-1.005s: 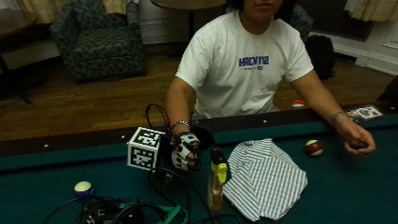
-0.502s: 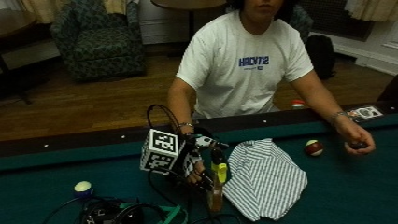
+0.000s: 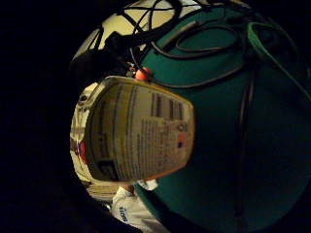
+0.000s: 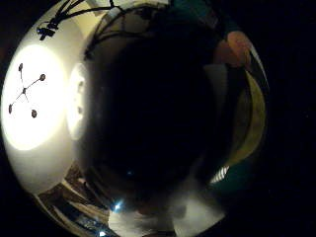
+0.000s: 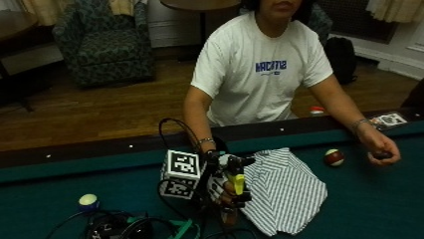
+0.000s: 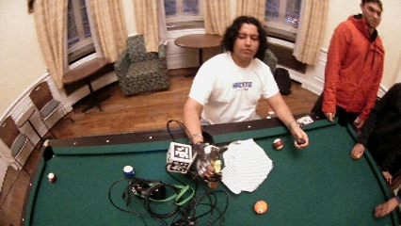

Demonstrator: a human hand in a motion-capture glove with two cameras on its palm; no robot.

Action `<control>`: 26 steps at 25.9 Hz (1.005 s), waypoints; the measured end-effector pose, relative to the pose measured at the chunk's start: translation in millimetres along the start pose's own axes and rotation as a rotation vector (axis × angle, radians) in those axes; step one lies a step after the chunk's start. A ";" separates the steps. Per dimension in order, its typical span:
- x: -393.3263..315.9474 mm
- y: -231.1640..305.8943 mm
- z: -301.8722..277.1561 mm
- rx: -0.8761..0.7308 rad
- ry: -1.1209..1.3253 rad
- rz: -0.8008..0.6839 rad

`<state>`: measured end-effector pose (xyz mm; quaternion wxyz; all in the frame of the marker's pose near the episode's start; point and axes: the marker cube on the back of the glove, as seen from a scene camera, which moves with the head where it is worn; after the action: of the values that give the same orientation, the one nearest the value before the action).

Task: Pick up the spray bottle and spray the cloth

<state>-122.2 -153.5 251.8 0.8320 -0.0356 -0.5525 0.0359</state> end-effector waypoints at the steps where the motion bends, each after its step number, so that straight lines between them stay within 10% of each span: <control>1: -2.7 -1.9 1.5 0.020 -0.027 -0.008; 12: -64.9 5.3 -23.9 0.204 -0.164 -0.139; 26: -256.1 39.3 -100.4 -0.070 0.011 -0.173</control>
<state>-129.5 -141.7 -25.8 0.8333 -0.0170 -0.5498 -0.0557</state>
